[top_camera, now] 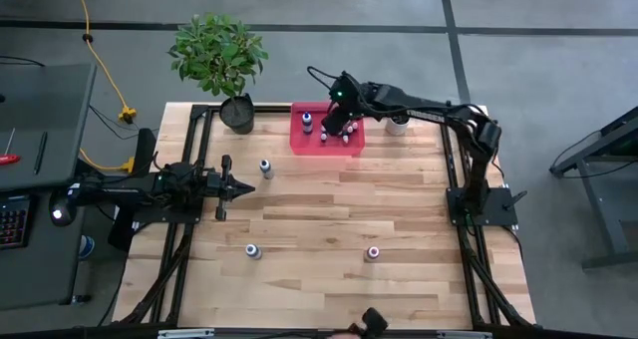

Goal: Pick & Place food coloring
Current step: Put the large black food coloring bottle into the red bin

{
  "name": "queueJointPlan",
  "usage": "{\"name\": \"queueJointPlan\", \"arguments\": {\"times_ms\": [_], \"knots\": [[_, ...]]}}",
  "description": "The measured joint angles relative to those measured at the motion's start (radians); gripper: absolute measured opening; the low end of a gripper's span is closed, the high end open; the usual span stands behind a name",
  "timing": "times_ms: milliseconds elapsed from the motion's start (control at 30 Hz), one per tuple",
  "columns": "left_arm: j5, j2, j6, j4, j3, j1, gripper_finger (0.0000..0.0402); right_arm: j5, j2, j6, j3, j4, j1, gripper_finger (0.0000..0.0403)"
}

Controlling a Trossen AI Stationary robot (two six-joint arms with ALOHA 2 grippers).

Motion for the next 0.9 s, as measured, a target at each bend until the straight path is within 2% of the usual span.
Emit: {"name": "queueJointPlan", "arguments": {"times_ms": [167, 267, 500, 667, 767, 900], "knots": [[0.000, 0.000, 0.000, 0.000, 0.000, 0.000, 0.0000, -0.130, -0.068, -0.082, 0.001, 0.010, 0.058, 0.0110], [0.000, 0.000, 0.000, 0.000, 0.000, 0.000, 0.0000, -0.170, -0.097, -0.105, 0.001, 0.036, 0.097, 0.0110], [0.000, 0.000, 0.000, 0.000, 0.000, 0.000, 0.0000, -0.219, -0.106, -0.144, 0.001, 0.133, 0.210, 0.0110], [0.000, 0.000, 0.000, 0.000, 0.000, 0.000, 0.0000, -0.203, -0.106, -0.140, 0.001, 0.141, 0.269, 0.0110], [0.000, 0.000, 0.000, 0.000, 0.000, 0.000, 0.0000, -0.200, -0.097, -0.134, 0.029, 0.112, 0.281, 0.0110], [0.000, 0.000, 0.000, 0.000, 0.000, 0.000, 0.0000, -0.194, -0.046, -0.130, 0.135, 0.022, 0.296, 0.0110]]}}
